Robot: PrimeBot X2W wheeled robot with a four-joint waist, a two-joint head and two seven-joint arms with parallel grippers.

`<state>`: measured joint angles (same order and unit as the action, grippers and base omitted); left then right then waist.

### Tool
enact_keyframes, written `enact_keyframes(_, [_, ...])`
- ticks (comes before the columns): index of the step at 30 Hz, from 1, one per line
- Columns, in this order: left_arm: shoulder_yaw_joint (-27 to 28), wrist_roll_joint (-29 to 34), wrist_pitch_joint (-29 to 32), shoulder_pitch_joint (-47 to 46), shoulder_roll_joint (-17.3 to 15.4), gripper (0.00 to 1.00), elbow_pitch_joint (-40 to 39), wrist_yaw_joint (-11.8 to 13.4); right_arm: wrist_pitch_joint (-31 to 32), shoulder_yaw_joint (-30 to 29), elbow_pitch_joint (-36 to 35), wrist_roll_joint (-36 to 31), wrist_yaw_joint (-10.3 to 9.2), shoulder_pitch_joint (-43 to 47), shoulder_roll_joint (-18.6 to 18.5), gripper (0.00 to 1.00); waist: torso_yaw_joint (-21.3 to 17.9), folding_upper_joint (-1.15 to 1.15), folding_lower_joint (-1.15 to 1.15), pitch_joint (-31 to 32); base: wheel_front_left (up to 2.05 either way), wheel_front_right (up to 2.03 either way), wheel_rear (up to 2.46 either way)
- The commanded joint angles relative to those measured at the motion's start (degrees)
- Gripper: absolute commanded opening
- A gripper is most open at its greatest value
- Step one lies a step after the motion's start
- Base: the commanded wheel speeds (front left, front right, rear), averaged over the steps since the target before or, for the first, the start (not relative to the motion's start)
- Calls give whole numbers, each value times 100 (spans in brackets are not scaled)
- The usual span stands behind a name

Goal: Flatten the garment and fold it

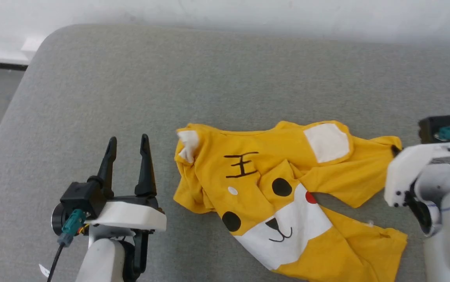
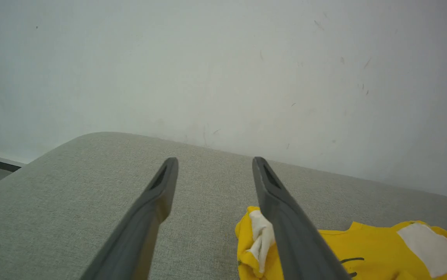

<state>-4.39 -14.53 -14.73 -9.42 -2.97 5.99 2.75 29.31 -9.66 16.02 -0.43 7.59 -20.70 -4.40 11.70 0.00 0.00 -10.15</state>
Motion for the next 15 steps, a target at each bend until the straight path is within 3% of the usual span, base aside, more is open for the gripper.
enact_keyframes(1, [11, 36, -27, 60, 9, 100, 22, -39, -55, -67, -100, 22, -10, 121, -22, 0, -180, 0, 0, 136, 0, 0, 0])
enact_keyframes(7, [-19, 136, -27, -1, 9, 100, 345, -170, -173, -641, -780, 41, -10, 660, 60, 0, -515, 0, 0, 211, 0, 0, 0])
enact_keyframes(15, [-139, 167, 258, -305, -61, 100, 1199, -267, -142, -1123, -1035, 59, -10, 1106, 140, 0, -884, 0, 0, 242, 0, 0, 0])
